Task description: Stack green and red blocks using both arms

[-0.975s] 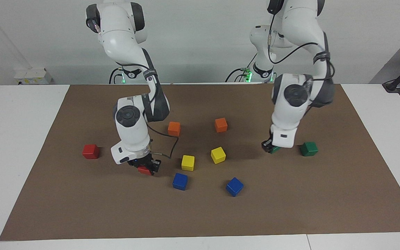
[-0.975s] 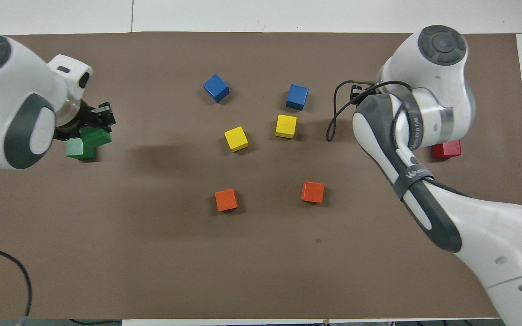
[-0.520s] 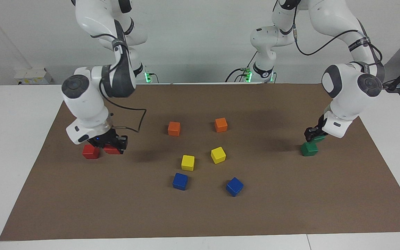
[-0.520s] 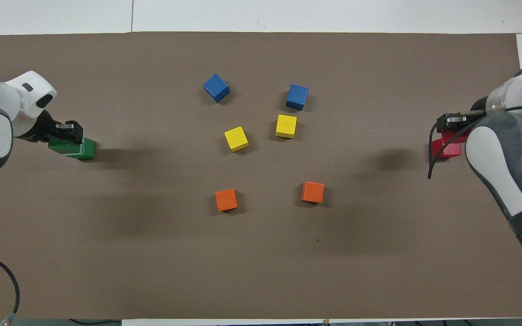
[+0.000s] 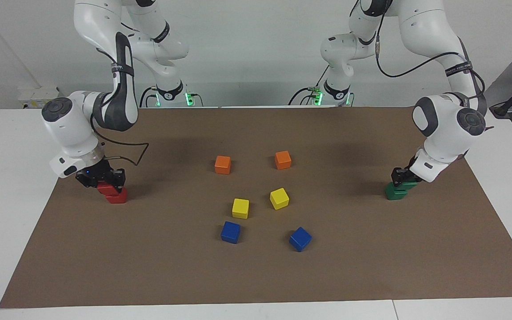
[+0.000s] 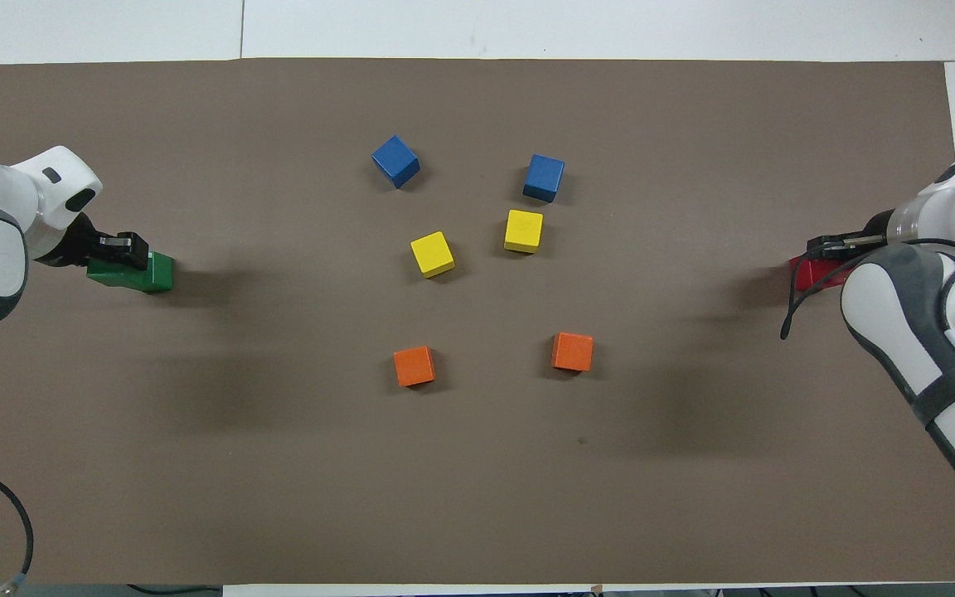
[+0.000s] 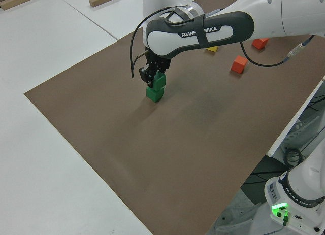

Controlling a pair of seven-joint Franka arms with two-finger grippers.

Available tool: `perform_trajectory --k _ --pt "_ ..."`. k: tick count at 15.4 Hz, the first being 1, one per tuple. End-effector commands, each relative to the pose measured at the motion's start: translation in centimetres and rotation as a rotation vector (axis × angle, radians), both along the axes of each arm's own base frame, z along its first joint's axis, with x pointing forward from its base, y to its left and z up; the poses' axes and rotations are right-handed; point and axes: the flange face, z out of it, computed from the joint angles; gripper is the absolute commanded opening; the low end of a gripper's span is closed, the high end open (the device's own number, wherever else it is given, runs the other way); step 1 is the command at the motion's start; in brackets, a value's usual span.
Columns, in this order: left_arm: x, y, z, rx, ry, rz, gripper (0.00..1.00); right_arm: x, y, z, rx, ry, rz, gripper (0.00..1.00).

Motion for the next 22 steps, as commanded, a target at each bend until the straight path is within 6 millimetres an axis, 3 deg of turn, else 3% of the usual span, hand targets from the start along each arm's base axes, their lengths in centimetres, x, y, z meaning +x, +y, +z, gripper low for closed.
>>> perform_trajectory --k 1,8,9,10,11,13,15,18,22 --pt "-0.2 0.2 -0.5 -0.016 -0.018 -0.004 0.00 0.2 -0.2 -0.9 -0.003 -0.011 0.005 0.00" --pt "-0.6 -0.2 -1.6 -0.016 -0.029 -0.008 0.00 0.4 -0.2 -1.8 -0.004 -0.019 -0.019 0.00" --pt "-0.6 -0.2 -1.6 -0.015 -0.030 -0.006 0.03 0.4 -0.2 -1.9 -0.001 -0.016 -0.040 0.00" --pt "-0.6 -0.1 -1.6 -0.015 -0.029 -0.006 0.17 0.3 -0.1 -2.0 -0.001 -0.013 -0.043 0.00" --pt "-0.7 -0.1 -1.6 -0.015 -0.029 -0.006 0.42 0.0 -0.1 -2.2 0.001 -0.009 -0.044 0.14" --pt "-0.7 -0.1 -1.6 -0.016 -0.023 -0.011 0.97 -0.1 -0.1 -2.3 0.001 -0.006 -0.046 1.00" --pt "-0.9 0.1 -0.9 -0.015 -0.019 -0.008 1.00 -0.1 0.1 -2.3 0.003 0.000 -0.049 1.00" --pt "-1.5 0.2 3.1 -0.009 -0.010 -0.006 1.00 0.4 0.3 -0.7 0.005 0.025 -0.044 1.00" --pt "-4.2 -0.9 10.5 0.000 0.008 -0.005 1.00 1.9 2.1 8.8 0.006 0.070 0.002 1.00"
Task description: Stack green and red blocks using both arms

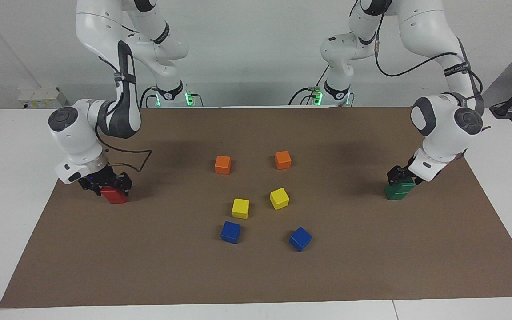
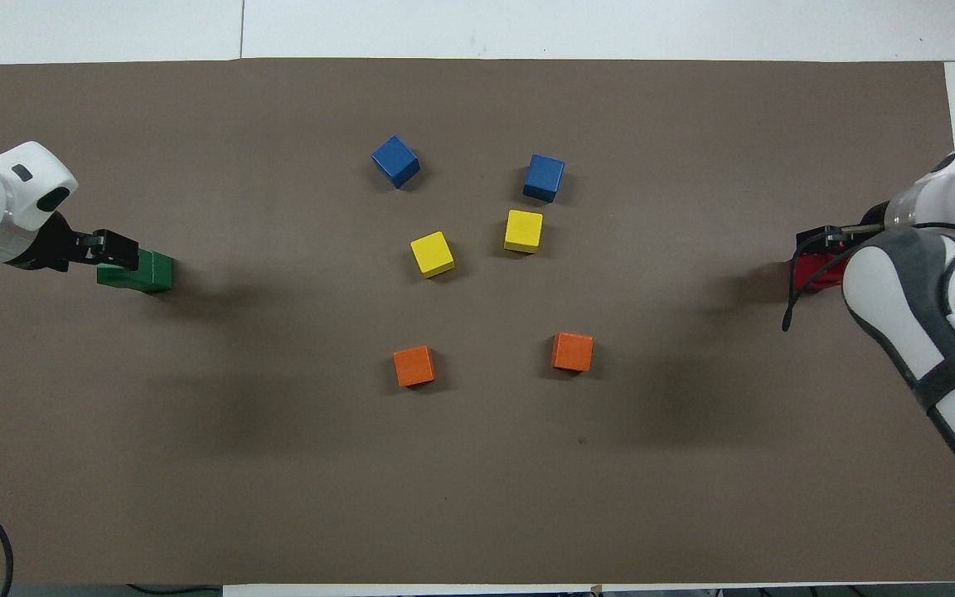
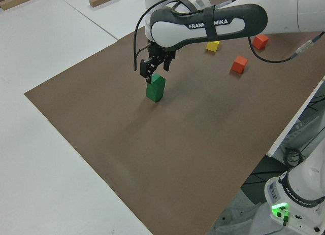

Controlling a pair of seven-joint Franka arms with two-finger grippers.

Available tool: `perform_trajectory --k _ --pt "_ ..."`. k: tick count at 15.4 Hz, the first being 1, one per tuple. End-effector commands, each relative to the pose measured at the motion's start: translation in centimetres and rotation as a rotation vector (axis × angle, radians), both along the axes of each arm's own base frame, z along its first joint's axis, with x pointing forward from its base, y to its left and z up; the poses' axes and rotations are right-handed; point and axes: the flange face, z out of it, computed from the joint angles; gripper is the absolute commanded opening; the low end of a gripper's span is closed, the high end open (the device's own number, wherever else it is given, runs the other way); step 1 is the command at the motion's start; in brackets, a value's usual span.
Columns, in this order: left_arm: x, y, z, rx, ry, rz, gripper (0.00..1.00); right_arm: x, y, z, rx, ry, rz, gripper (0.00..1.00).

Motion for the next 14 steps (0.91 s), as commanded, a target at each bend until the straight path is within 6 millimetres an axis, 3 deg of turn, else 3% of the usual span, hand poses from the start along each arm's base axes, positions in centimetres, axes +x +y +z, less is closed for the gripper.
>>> perform_trajectory --k 1,3,5,6,11,14 --pt "-3.5 -1.3 6.0 -0.003 0.015 0.001 1.00 0.4 2.9 8.6 -0.004 0.021 0.040 1.00" --pt "-5.3 -2.0 9.2 0.004 0.009 0.015 1.00 -0.8 4.4 13.3 -0.011 0.022 0.073 1.00" --pt "-6.4 -2.6 10.6 0.007 0.017 0.007 1.00 -2.6 5.8 17.1 -0.005 -0.010 0.103 1.00" --pt "-6.8 -2.7 10.9 0.007 0.014 0.007 1.00 -3.4 6.0 18.0 0.001 0.003 0.105 1.00" --pt "-6.6 -3.7 10.5 0.006 0.001 -0.012 1.00 -5.5 6.7 19.7 0.013 0.100 0.112 1.00" --pt "-3.7 -4.1 10.3 -0.005 0.028 -0.011 1.00 -5.9 6.7 19.4 0.012 0.125 0.112 1.00"
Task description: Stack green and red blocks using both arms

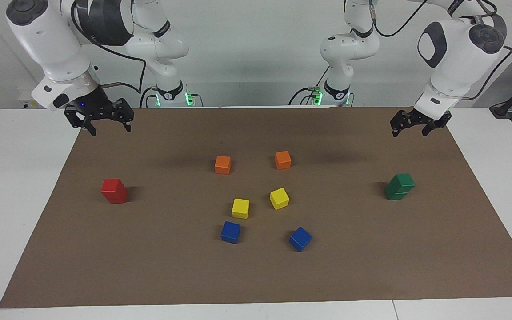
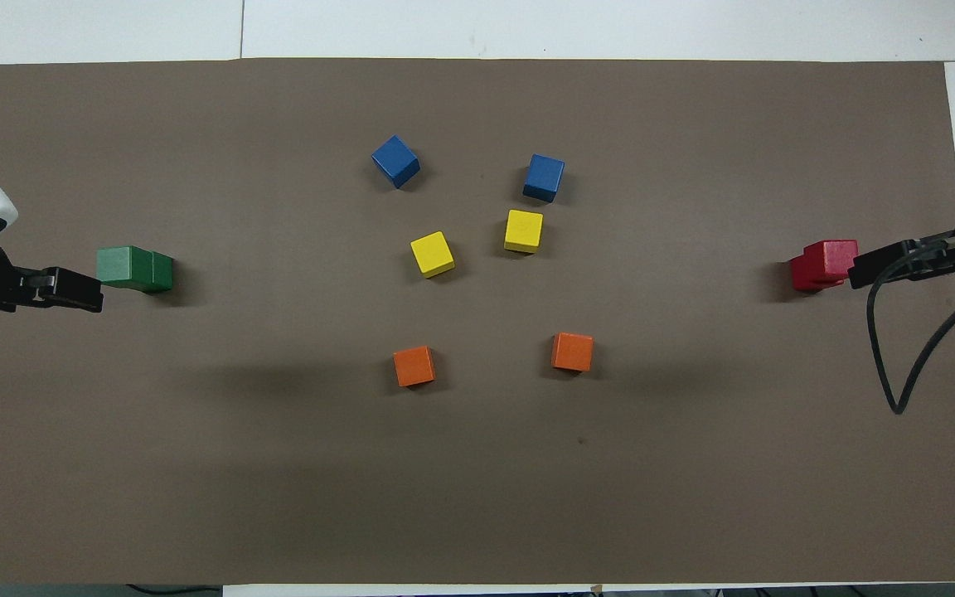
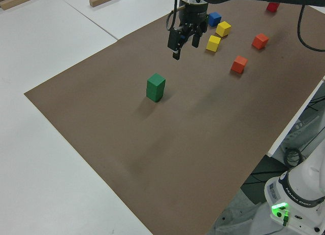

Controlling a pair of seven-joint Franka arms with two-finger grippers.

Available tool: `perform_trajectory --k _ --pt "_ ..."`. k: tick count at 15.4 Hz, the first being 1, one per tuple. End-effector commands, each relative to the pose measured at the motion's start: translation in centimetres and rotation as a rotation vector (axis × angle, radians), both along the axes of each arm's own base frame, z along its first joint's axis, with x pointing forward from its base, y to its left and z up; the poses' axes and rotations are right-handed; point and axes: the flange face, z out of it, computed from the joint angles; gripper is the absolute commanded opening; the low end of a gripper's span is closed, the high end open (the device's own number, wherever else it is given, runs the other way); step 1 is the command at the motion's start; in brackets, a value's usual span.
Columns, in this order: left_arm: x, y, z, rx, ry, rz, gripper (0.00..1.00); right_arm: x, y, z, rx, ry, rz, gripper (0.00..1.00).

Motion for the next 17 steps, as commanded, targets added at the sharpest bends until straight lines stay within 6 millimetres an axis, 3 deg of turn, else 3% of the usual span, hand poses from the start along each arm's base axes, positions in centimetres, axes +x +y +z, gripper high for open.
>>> perform_trajectory --k 1,4,6,10,17 --pt "2.5 -1.5 0.0 -0.024 0.019 -0.003 1.00 -0.2 0.3 0.0 -0.021 0.019 -0.007 1.00" --pt "0.9 -1.9 0.6 -0.015 0.019 0.025 1.00 -0.5 0.0 0.2 -0.051 0.021 -0.005 1.00" --pt "0.1 -2.2 0.2 -0.013 0.028 0.022 1.00 -0.4 0.8 0.3 -0.100 0.011 0.024 1.00" --pt "0.0 -1.2 0.5 -0.016 0.027 0.036 1.00 -0.3 0.7 0.3 -0.103 0.008 0.023 1.00" --pt "-0.6 -1.9 2.5 -0.016 0.003 0.039 1.00 0.0 0.7 0.3 -0.068 0.001 0.010 1.00"
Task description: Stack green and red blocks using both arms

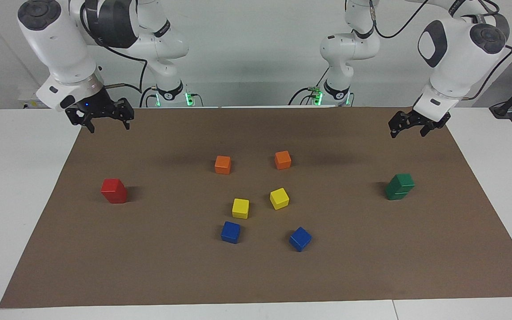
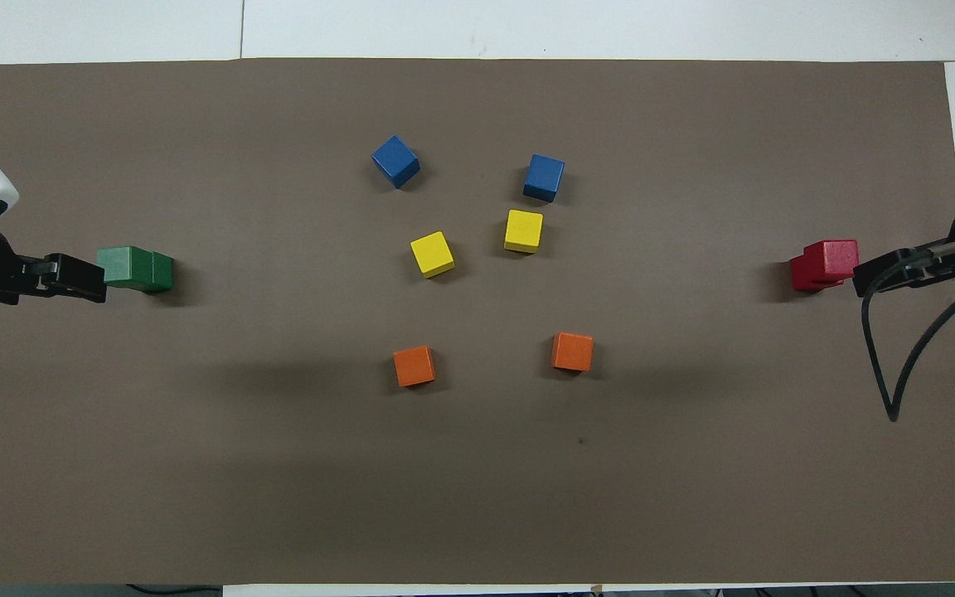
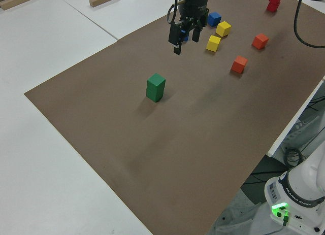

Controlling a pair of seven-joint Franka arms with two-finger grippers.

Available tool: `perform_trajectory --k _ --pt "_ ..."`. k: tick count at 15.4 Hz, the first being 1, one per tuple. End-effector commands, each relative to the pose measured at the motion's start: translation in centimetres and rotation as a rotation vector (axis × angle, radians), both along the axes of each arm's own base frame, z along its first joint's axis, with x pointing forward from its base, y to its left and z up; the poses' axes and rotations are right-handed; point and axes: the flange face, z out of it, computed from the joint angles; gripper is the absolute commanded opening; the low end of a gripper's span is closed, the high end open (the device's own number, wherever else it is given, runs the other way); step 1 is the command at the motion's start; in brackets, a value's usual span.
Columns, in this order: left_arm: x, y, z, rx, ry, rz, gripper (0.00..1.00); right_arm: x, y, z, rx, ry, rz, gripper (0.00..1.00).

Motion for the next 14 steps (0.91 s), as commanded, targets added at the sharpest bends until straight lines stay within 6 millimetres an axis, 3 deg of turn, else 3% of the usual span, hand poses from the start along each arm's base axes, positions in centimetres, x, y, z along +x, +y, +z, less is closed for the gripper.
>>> perform_trajectory --k 1,3,9,14 --pt "-1.0 -1.2 1.1 -0.011 -0.003 0.021 1.00 0.1 0.0 0.4 0.010 -0.012 -0.023 1.00" --pt "-1.0 -1.4 1.2 -0.011 -0.007 0.032 1.00 0.1 0.0 0.4 0.012 -0.012 -0.024 1.00" --pt "-1.3 -1.8 4.8 -0.011 -0.020 0.024 1.00 0.1 0.1 0.4 0.038 -0.014 -0.031 1.00" --pt "-0.8 -2.3 4.9 -0.015 -0.062 0.014 1.00 0.1 -0.1 0.5 0.038 -0.015 -0.034 1.00"
